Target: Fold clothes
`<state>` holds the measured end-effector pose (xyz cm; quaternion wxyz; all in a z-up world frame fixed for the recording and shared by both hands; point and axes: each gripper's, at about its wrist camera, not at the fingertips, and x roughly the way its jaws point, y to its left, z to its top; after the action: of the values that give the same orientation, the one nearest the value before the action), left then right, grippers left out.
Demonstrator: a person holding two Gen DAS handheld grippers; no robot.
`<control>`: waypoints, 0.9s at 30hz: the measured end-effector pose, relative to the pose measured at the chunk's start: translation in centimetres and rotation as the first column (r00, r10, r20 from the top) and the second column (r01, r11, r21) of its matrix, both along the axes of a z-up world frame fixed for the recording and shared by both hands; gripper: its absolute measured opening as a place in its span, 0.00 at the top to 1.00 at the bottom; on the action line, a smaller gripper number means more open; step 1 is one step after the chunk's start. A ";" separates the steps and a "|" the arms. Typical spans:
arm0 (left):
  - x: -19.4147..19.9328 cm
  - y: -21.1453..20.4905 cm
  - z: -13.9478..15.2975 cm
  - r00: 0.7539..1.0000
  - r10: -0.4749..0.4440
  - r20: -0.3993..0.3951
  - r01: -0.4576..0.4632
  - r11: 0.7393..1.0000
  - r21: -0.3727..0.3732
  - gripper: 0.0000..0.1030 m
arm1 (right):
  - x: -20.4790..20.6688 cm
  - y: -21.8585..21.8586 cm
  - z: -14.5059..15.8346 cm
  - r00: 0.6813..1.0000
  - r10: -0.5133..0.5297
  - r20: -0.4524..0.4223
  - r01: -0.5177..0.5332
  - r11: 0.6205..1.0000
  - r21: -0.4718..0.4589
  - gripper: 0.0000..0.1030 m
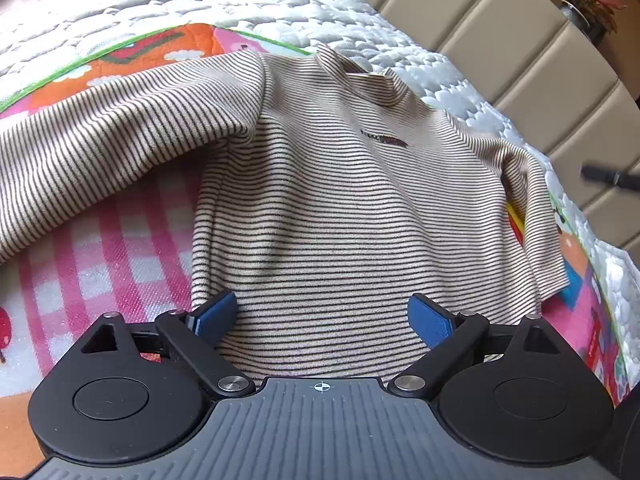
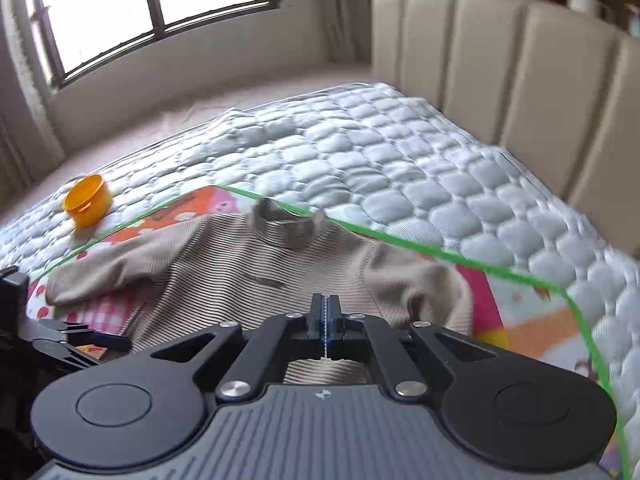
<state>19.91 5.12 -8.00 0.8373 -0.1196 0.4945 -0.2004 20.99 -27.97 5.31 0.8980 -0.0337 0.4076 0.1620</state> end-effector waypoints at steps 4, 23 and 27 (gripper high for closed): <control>0.3 0.6 0.0 1.000 0.008 -0.016 -0.009 0.999 -0.036 0.07 | -0.9 -0.7 -2.7 0.994 0.002 -0.109 -0.014 0.994 -0.109 0.53; 0.0 -0.4 0.0 1.000 -0.016 -0.001 0.016 1.000 0.008 0.03 | -2.3 -4.6 -12.2 0.885 -0.360 -0.297 0.390 0.919 0.049 0.88; 0.1 -0.4 0.0 1.000 -0.012 -0.006 0.012 1.000 0.005 0.02 | -1.4 -0.8 -7.6 0.968 -0.238 -0.078 0.234 0.971 -0.054 0.92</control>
<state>19.98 4.72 -8.04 0.8349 -0.1152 0.4980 -0.2041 19.57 -28.81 -2.26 0.8921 0.0021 0.4494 0.0462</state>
